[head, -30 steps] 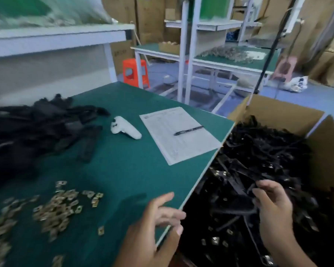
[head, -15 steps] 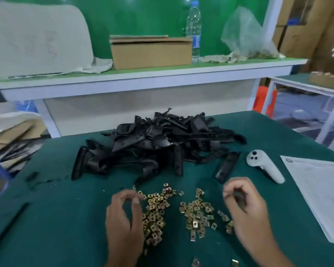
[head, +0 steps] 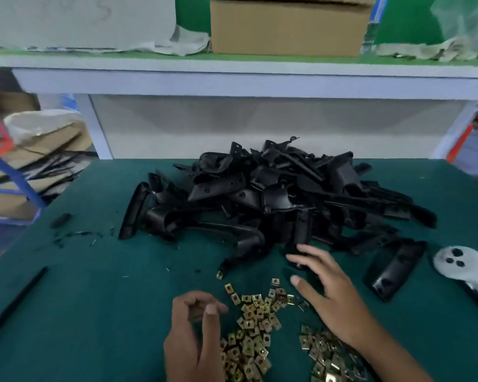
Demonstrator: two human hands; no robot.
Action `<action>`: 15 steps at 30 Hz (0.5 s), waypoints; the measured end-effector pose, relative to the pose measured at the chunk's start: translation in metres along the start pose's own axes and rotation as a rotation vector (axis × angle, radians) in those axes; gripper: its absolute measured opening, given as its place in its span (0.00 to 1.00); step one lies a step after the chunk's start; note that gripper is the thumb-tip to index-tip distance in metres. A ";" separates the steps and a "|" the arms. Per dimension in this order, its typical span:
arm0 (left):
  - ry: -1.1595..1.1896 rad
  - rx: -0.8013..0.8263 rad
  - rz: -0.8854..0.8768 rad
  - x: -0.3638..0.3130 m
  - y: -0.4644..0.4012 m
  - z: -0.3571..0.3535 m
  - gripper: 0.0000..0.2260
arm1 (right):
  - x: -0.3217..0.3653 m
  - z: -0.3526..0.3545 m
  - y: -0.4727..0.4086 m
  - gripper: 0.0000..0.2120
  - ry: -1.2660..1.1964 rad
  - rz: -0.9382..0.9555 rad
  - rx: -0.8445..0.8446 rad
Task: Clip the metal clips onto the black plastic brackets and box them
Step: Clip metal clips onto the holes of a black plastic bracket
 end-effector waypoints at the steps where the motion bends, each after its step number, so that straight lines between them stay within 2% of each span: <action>1: -0.005 0.012 0.017 0.000 -0.001 -0.001 0.08 | 0.000 -0.001 -0.001 0.19 0.025 0.020 0.001; 6: -0.121 0.132 0.080 -0.002 -0.002 0.000 0.06 | 0.004 -0.002 0.001 0.14 0.058 0.062 -0.027; 11: -0.488 0.379 -0.042 -0.007 0.005 -0.008 0.09 | 0.005 -0.003 0.004 0.09 0.048 0.071 -0.048; 15: -0.585 0.403 -0.143 -0.011 0.006 -0.012 0.11 | 0.001 0.001 0.009 0.06 0.012 0.068 -0.106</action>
Point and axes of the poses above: each hand's wrist, its own y-axis away from the middle knuckle, its own z-axis out of the back of the hand, x = y × z, the point moved 4 cm from there along -y, towards the middle knuckle, and after that the axes turned 8 degrees about -y, right-handed, at the moved point
